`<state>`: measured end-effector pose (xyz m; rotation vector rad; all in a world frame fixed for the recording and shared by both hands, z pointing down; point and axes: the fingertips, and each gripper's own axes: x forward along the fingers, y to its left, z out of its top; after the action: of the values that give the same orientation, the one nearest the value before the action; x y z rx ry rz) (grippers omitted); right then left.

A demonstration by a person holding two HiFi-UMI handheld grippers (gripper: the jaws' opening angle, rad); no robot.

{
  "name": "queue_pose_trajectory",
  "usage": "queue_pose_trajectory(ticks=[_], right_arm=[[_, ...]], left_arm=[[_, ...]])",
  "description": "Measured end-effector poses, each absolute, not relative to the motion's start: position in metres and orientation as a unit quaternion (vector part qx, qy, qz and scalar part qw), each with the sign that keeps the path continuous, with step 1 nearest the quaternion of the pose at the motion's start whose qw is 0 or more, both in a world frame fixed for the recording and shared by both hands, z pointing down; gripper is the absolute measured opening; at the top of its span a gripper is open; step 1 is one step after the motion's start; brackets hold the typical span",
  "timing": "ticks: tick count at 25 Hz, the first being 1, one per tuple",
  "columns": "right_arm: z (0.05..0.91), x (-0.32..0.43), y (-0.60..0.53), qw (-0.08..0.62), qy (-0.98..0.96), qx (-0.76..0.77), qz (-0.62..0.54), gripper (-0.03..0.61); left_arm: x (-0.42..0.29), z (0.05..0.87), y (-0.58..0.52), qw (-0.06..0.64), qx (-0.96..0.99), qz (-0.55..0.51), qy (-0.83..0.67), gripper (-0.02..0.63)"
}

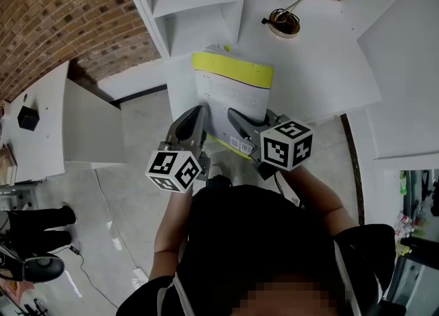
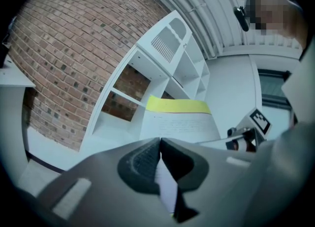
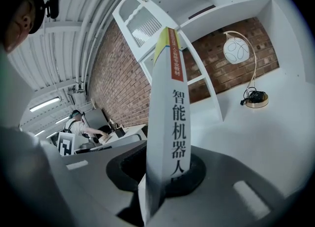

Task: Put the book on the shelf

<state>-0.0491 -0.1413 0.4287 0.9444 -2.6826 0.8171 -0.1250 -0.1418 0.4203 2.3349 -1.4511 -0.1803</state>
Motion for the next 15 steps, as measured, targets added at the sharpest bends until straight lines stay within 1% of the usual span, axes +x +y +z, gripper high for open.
queue_pose_trajectory(ticks=[15], right_arm=[[0.404,-0.089,-0.194,0.066,-0.894,0.360,0.260,0.066]], left_arm=[[-0.176,0.403,-0.186,0.179,0.848,-0.057,-0.496,0.002]])
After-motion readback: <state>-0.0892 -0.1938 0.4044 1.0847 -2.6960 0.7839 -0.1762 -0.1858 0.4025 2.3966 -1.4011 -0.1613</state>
